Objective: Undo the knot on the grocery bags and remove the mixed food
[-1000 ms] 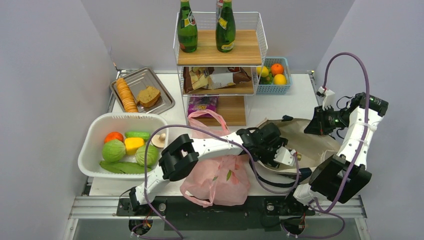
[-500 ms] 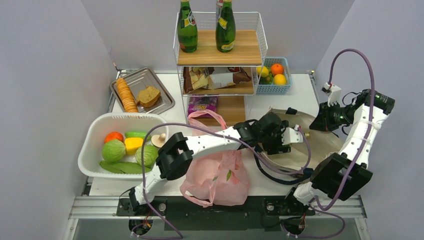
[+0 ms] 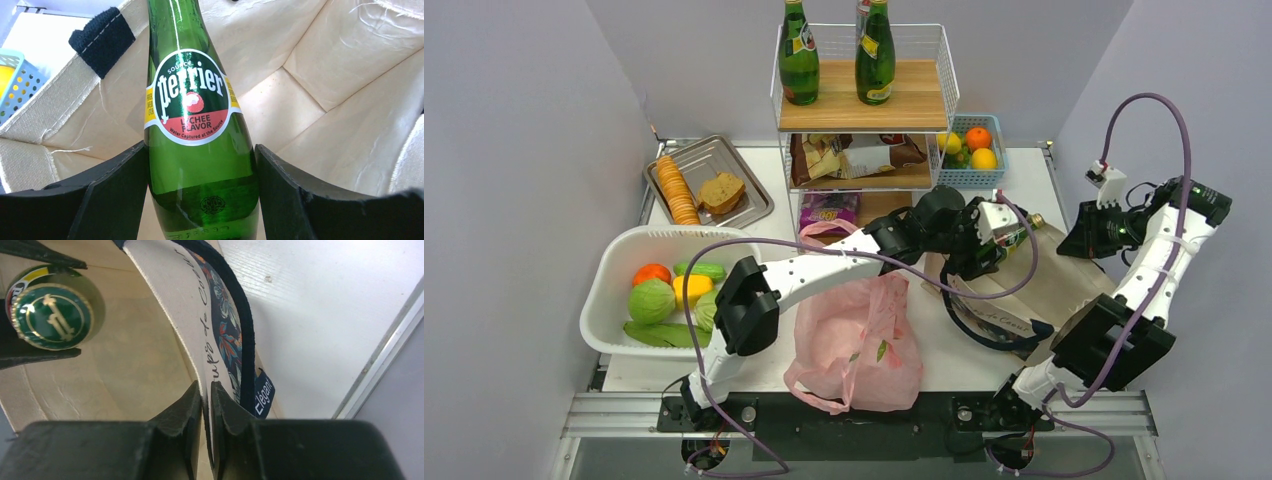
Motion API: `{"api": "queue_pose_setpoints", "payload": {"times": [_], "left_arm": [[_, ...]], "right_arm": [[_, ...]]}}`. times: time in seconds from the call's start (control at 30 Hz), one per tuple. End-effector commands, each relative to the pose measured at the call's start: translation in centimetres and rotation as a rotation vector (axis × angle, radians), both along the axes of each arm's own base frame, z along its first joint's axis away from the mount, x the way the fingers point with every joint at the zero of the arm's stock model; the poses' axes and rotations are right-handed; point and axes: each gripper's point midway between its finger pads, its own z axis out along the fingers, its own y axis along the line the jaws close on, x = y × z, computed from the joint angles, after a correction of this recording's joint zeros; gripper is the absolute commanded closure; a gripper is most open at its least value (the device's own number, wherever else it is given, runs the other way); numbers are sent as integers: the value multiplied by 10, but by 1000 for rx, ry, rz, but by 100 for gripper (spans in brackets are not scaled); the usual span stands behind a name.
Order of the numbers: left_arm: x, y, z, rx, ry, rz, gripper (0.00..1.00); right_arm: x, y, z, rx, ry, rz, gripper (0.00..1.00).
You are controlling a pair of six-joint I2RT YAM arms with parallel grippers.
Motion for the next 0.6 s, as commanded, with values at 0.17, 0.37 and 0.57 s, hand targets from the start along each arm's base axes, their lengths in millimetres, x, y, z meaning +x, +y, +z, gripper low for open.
{"api": "queue_pose_setpoints", "payload": {"times": [0.17,0.37,0.57], "left_arm": [[-2,5,173,-452,-64,-18,100],[-20,-14,212,-619,-109,-81,100],[-11,-25,242,-718,-165,-38,100]], "right_arm": [[8,-42,1,-114,-10,-94,89],[15,-56,14,-189,-64,-162,62],[16,-53,31,-199,-115,-197,40]]}}
